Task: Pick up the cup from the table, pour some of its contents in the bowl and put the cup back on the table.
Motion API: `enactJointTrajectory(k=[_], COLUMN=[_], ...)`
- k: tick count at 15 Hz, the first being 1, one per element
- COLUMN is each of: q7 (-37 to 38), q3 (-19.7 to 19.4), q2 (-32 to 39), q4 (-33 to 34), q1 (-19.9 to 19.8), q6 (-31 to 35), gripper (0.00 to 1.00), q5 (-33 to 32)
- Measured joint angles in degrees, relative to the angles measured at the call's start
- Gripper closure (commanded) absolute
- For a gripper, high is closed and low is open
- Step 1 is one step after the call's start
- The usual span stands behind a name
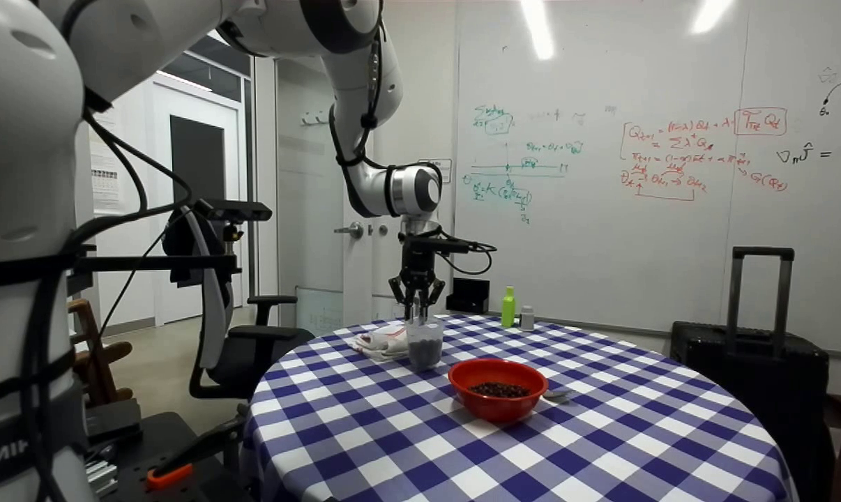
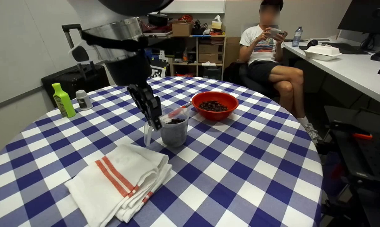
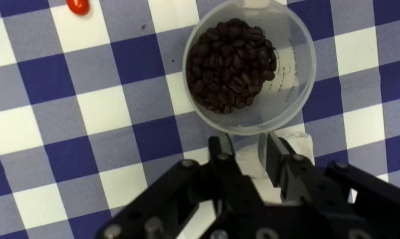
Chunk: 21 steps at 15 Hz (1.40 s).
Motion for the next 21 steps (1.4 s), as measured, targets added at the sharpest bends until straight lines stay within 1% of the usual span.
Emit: enactJointTrajectory(k=[2, 4, 6, 8, 11, 13, 18, 21], q7=[-2.42, -6.21, -9.59, -11.25, -13.54, -15.97, -21.56, -25.67], q3=[1.31, 2.92, 3.49, 2.87, 0.98, 0.45, -0.4, -1.53], q2=[-1.26, -3.34, -6.16, -9.12, -12.17, -13.19, -14.73, -16.41], q4=[0.62, 1.37, 1.99, 2.13, 2.1, 1.99, 0.43, -1.61], q1=[-1.35, -3.85, -6.38, -8.26, -9.52, -10.2, -12.05, -13.23], q6=[-0.11, -1.06, -3.28, -5.78, -9.2, -11.74, -16.28, -20.07], gripper=[0.93, 0.93, 0.93, 0.93, 0.93, 0.93, 0.93, 0.93], q5=[3.93, 9.34, 13.41, 14.54, 14.56, 15.36, 20.54, 21.35])
